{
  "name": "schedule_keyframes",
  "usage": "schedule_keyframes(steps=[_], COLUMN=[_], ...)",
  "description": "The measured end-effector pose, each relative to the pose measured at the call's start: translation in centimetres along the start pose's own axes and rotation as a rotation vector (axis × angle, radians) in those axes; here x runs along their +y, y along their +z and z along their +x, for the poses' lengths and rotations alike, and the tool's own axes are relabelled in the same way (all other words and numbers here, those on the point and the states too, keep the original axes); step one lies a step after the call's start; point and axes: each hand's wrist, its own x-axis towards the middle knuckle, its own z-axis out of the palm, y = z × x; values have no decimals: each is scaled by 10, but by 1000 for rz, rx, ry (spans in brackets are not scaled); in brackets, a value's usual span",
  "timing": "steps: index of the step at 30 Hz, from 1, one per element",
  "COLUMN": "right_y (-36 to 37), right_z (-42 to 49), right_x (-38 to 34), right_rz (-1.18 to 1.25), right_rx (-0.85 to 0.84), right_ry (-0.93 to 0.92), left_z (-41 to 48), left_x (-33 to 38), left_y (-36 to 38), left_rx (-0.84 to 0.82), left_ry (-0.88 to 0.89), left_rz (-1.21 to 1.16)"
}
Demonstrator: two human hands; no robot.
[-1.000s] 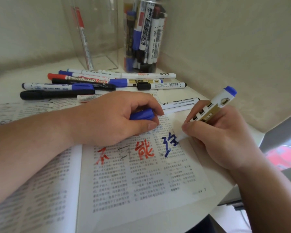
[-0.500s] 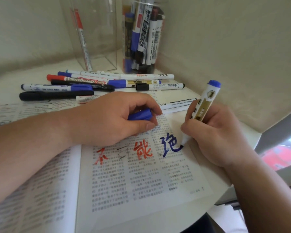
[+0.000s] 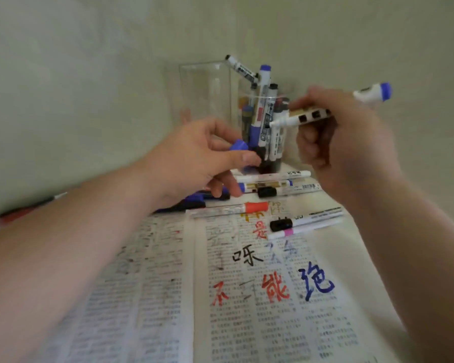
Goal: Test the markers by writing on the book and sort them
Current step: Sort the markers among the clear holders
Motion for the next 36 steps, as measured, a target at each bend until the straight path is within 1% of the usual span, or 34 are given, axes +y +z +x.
schedule_keyframes(steps=[3, 5, 6, 8, 10, 14, 22, 24, 26, 29, 33, 36], right_y=[18, 20, 19, 15, 13, 20, 33, 36, 37, 38, 34, 33], right_z=[31, 35, 32, 25, 20, 15, 5, 3, 1, -1, 0, -2], right_x=[11, 30, 39, 51, 56, 57, 61, 63, 63, 60, 57, 56], right_rz=[115, 151, 165, 146, 132, 97, -88, -140, -142, -122, -126, -123], right_rx=[-44, -71, -96, -172, -235, -293, -464, -499, -520, -513, -517, -551], right_ry=[158, 207, 214, 193, 153, 130, 122, 103, 82, 76, 88, 92], left_z=[8, 8, 6, -5, -20, -37, -39, -38, -38, -38, -40, -43], left_x=[-10, -23, -31, -44, -55, -66, -62, -66, -71, -76, -82, -83], left_y=[-20, -32, -37, -45, -50, -47, -41, -41, -42, -45, -48, -49], left_rx=[101, 149, 170, 206, 230, 214, 150, 147, 148, 156, 151, 167], left_ry=[-127, -188, -190, -148, -96, -32, 94, 127, 158, 186, 220, 212], left_rz=[-153, -245, -263, -234, -147, 12, -62, -18, 54, 100, 44, 2])
